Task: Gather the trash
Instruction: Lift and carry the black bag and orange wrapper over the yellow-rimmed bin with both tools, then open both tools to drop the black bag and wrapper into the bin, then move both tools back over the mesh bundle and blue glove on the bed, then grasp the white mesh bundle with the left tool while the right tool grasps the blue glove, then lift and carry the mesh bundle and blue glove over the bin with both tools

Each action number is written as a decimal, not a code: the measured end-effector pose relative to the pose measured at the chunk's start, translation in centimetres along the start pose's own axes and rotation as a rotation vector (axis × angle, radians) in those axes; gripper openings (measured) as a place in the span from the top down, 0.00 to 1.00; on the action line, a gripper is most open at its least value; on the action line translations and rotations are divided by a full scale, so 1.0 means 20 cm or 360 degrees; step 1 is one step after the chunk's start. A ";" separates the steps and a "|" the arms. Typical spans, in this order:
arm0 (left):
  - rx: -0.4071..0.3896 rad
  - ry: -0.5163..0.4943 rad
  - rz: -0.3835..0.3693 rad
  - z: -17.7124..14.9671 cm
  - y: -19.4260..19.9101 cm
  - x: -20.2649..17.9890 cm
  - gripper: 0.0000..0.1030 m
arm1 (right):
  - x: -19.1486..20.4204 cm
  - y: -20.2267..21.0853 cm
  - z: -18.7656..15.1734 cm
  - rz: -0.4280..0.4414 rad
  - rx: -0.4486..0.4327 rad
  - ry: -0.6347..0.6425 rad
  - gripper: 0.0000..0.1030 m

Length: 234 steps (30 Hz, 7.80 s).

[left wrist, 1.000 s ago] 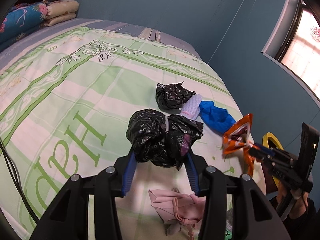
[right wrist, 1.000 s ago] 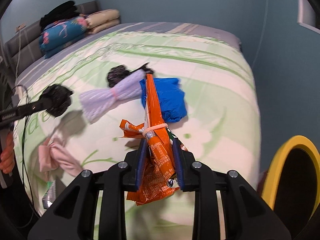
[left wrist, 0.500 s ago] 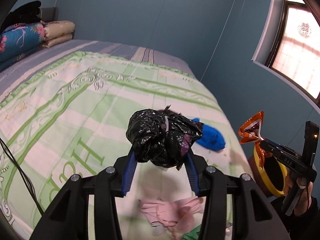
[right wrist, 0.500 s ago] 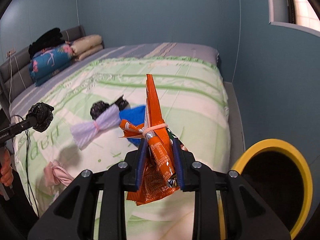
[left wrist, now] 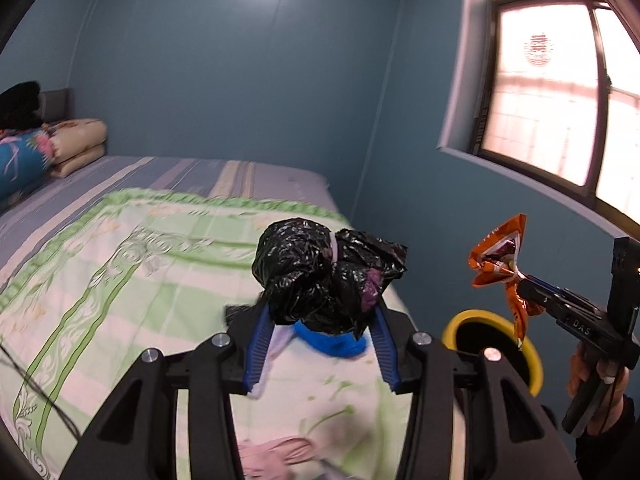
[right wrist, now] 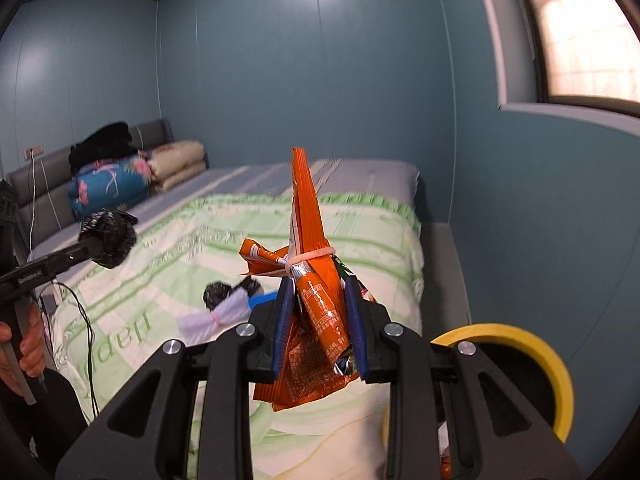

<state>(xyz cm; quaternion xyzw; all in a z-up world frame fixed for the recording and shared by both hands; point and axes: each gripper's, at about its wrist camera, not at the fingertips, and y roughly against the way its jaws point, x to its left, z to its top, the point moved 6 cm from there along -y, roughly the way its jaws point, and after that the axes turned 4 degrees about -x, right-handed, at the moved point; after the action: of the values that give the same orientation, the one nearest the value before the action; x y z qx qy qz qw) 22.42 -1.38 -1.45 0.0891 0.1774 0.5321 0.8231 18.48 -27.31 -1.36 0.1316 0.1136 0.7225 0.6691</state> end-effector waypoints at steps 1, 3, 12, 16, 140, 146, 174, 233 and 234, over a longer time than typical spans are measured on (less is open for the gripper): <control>-0.0013 -0.0018 -0.0022 0.02 0.01 -0.05 0.59 | -0.01 0.04 0.02 -0.0018 -0.0032 0.0003 0.76; -0.0030 -0.0047 -0.0050 0.04 0.01 -0.13 0.59 | -0.04 0.11 0.05 -0.0046 -0.0074 0.0015 0.76; -0.0034 -0.0148 -0.0197 0.10 -0.02 -0.50 0.59 | -0.24 0.31 0.11 -0.0175 -0.0188 -0.0037 0.76; -0.0018 -0.0189 -0.0272 0.10 -0.07 -0.66 0.59 | -0.36 0.36 0.09 -0.0247 -0.0202 -0.0087 0.76; 0.0671 0.0052 0.0183 -0.57 -0.85 0.51 0.15 | 0.35 -1.07 -0.48 0.0270 0.0670 0.0156 0.51; 0.0718 0.0056 0.0175 -0.62 -0.93 0.53 0.15 | 0.39 -1.18 -0.52 0.0293 0.0720 0.0148 0.51; 0.0811 0.0088 0.0136 -0.74 -1.09 0.51 0.64 | 0.33 -1.37 -0.63 0.0102 0.0725 0.0238 0.78; 0.0699 -0.0037 -0.0660 -0.73 -0.96 -0.79 0.70 | -0.61 0.09 -0.01 -0.0324 -0.0102 -0.0209 0.87; 0.0692 -0.0046 -0.0686 -0.71 -0.96 -0.84 0.70 | -0.63 0.12 -0.01 -0.0338 -0.0113 -0.0210 0.87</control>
<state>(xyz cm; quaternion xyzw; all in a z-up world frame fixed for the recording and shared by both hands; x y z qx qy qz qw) 26.91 -25.30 -17.73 0.2309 0.2902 0.2934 0.8811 17.12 -40.13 -1.26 0.1423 0.0571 0.6410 0.7521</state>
